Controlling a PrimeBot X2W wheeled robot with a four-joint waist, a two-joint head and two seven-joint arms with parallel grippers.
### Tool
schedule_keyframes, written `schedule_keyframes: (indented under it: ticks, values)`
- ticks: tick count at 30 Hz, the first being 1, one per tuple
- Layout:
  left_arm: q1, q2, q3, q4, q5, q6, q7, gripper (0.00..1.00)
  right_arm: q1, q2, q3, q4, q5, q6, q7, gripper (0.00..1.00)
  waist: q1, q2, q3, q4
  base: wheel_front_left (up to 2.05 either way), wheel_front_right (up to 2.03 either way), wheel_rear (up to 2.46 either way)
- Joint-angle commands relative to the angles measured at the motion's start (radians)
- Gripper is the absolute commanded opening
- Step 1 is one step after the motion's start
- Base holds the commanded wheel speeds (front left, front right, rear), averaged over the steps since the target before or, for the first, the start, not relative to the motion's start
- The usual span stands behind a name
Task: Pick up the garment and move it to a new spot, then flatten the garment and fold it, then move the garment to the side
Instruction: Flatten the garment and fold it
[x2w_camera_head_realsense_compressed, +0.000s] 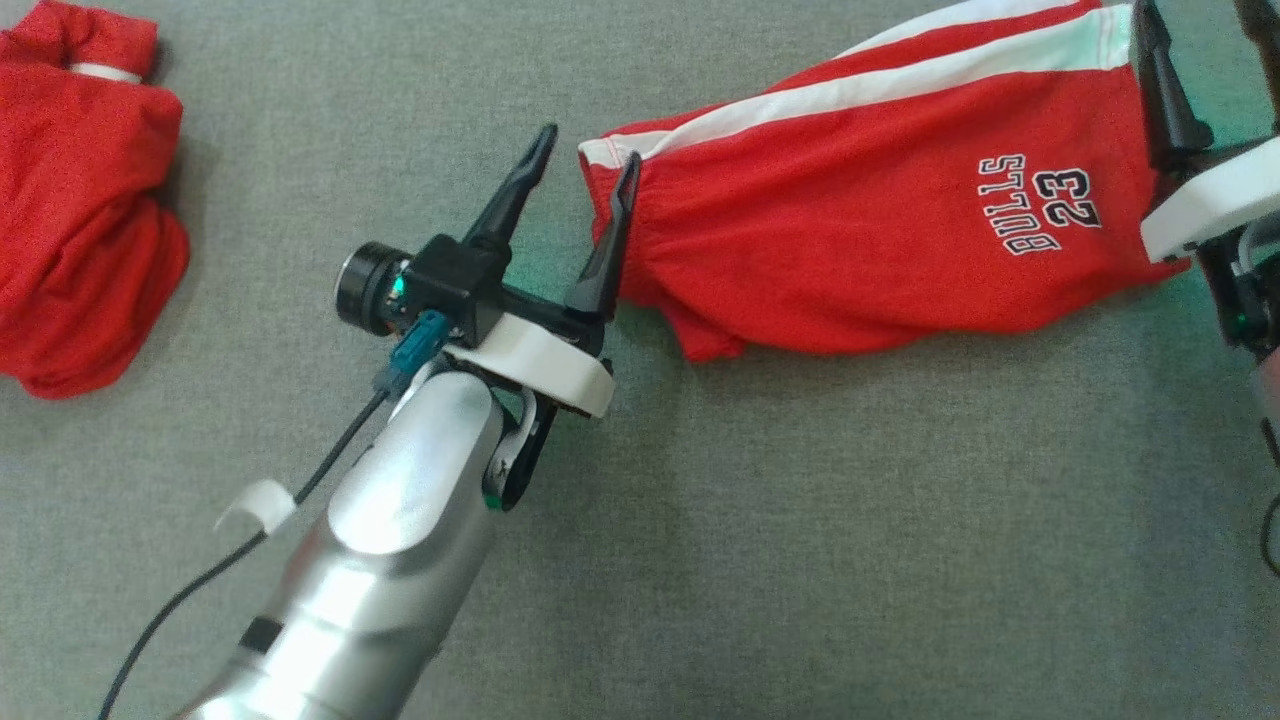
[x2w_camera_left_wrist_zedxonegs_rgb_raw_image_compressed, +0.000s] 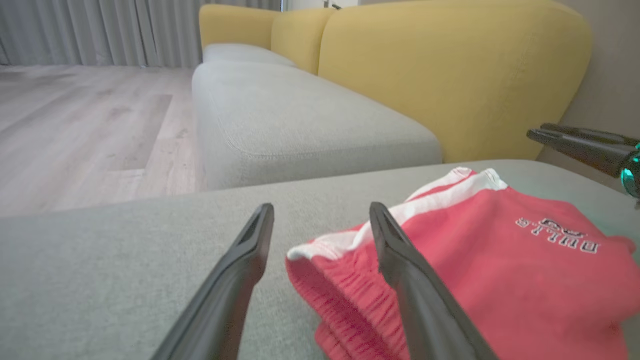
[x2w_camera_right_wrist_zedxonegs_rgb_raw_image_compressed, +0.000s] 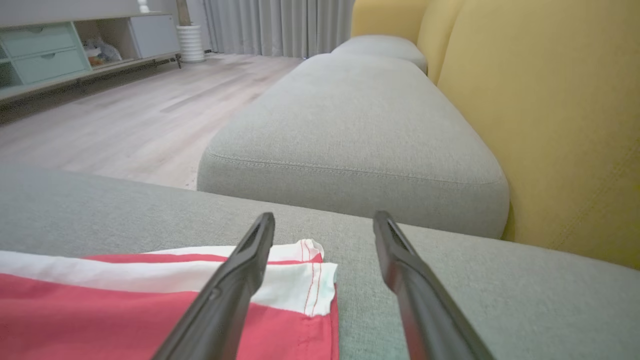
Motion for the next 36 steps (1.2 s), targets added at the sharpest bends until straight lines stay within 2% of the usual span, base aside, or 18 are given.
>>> schedule_keyframes:
  ticks: [1,5,6,9,16,17,18,19,25,30,36]
  values:
    - [0.020,0.009,0.053,-0.077,0.029,0.033,-0.012,1.00,0.038,-0.001,0.005,-0.014,0.051,0.007,-0.016,1.00,-0.0001,0.0000,-0.016,-0.001,0.00,0.00,0.00]
    - [0.126,0.023,0.109,-0.212,0.098,0.099,-0.012,1.00,0.092,-0.003,0.016,0.032,0.133,0.007,0.038,1.00,-0.0001,0.0000,-0.041,0.006,0.00,0.00,0.00]
    - [0.126,0.023,0.109,-0.212,0.098,0.099,-0.012,1.00,0.092,-0.003,0.016,0.032,0.133,0.007,0.038,1.00,-0.0001,0.0000,-0.041,0.006,0.00,0.00,0.00]
    - [0.218,0.028,0.142,-0.314,0.151,0.135,-0.012,1.00,0.122,-0.003,0.026,0.077,0.182,0.007,0.110,1.00,-0.0001,0.0000,-0.058,0.022,0.00,0.00,0.00]
    - [0.390,0.019,0.187,-0.482,0.212,0.167,-0.012,1.00,0.164,0.010,0.060,0.138,0.298,0.007,0.247,1.00,-0.0001,0.0000,-0.090,0.079,0.00,0.00,0.00]
    - [0.407,0.018,0.192,-0.498,0.218,0.167,-0.012,1.00,0.166,0.011,0.066,0.138,0.311,0.007,0.256,0.83,-0.0001,0.0000,-0.094,0.085,0.00,0.00,0.00]
    - [0.422,0.017,0.196,-0.512,0.225,0.169,-0.012,1.00,0.167,0.012,0.072,0.138,0.322,0.007,0.262,0.30,-0.0001,0.0000,-0.099,0.091,0.00,0.00,0.00]
    - [0.435,0.016,0.201,-0.525,0.231,0.170,-0.012,1.00,0.168,0.010,0.076,0.140,0.331,0.007,0.264,0.02,-0.0001,0.0000,-0.104,0.096,0.00,0.00,0.00]
    - [0.485,0.013,0.239,-0.563,0.257,0.172,-0.012,1.00,0.145,-0.017,0.077,0.192,0.299,0.007,0.196,0.00,-0.0001,0.0000,-0.135,0.086,0.00,0.00,0.00]
    - [0.511,0.012,0.274,-0.585,0.265,0.165,-0.012,1.00,0.145,-0.046,0.069,0.218,0.292,0.007,0.163,0.00,-0.0001,0.0000,-0.150,0.027,0.00,0.00,0.00]
    - [0.519,0.011,0.293,-0.591,0.279,0.142,-0.012,1.00,0.167,-0.131,0.062,0.213,0.284,0.007,0.143,0.00,-0.0001,0.0000,-0.144,-0.049,0.00,0.00,0.00]
